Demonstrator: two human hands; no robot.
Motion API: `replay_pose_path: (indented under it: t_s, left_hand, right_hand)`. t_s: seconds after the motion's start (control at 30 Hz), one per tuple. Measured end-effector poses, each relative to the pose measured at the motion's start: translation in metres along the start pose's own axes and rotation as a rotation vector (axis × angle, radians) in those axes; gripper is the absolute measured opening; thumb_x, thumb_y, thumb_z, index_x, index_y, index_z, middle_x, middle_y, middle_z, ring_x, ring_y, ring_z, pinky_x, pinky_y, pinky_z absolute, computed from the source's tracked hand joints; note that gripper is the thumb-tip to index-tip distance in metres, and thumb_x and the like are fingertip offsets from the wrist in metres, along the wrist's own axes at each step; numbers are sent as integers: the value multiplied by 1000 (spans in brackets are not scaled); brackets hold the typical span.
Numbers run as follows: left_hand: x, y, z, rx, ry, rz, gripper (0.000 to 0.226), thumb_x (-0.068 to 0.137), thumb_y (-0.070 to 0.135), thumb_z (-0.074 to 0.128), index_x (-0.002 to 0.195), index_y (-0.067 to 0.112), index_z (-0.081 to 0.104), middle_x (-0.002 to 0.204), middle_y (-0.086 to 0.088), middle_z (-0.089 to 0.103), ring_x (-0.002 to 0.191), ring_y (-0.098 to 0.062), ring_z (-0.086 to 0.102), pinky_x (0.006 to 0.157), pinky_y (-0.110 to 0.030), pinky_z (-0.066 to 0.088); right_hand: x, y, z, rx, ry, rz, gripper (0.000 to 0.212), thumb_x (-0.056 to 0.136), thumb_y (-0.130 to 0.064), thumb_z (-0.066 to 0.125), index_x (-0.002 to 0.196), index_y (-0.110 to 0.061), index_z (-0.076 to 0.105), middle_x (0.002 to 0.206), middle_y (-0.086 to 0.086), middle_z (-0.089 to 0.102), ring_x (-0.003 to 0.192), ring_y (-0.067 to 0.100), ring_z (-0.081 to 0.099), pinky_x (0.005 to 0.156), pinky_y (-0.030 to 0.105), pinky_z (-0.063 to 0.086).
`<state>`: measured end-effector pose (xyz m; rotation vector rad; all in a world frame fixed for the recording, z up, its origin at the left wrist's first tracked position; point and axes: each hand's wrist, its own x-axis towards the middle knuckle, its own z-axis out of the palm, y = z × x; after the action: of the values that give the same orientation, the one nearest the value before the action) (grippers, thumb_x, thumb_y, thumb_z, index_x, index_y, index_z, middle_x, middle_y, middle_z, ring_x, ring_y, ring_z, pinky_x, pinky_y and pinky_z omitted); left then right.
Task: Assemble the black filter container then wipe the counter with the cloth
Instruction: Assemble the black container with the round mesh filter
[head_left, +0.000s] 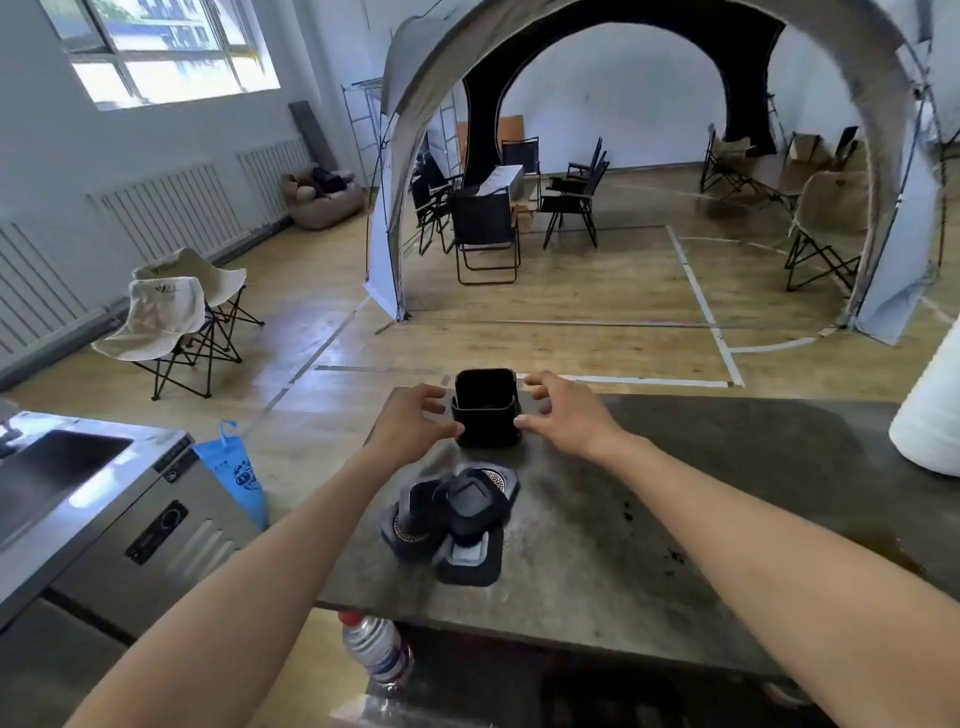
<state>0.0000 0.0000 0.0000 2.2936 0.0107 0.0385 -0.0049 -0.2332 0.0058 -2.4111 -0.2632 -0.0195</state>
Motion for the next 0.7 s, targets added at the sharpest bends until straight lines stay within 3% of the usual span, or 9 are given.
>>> replay_pose_path:
  t_s: [0.13,0.4,0.53,0.7]
  left_hand:
    - [8,-1,12,-7,-19,74,35,72,7,82,104,19,73,82,7,69,69,-4,63,65,-29,49]
    - [8,10,25,-41,-59,131,32,69,15,85,89,36,72,77,7,73,65,-8,67,63,-33,57]
    - [-1,30,42,-42,-127,187,28,70,15,86,85,33,71,75,10,72,64,1,66,64,-22,52]
    - [-17,42,56,-22,-196,213,23,70,20,86,90,20,75,80,5,76,75,-7,71,74,-29,57]
  right_hand:
    - [11,1,8,45,-22,-27,49,80,-29,77,124,-14,61,114,6,69,99,22,66,93,42,52]
    - [5,18,-3,64,-1,-19,39,80,-26,79,115,-15,66,105,2,72,95,15,68,91,34,54]
    - [-22,32,-17,61,69,49,41,79,-25,79,117,-17,66,107,0,73,96,12,67,93,30,52]
    - [-59,40,-22,71,151,129,43,78,-27,79,119,-22,66,109,-2,74,102,13,68,98,37,51]
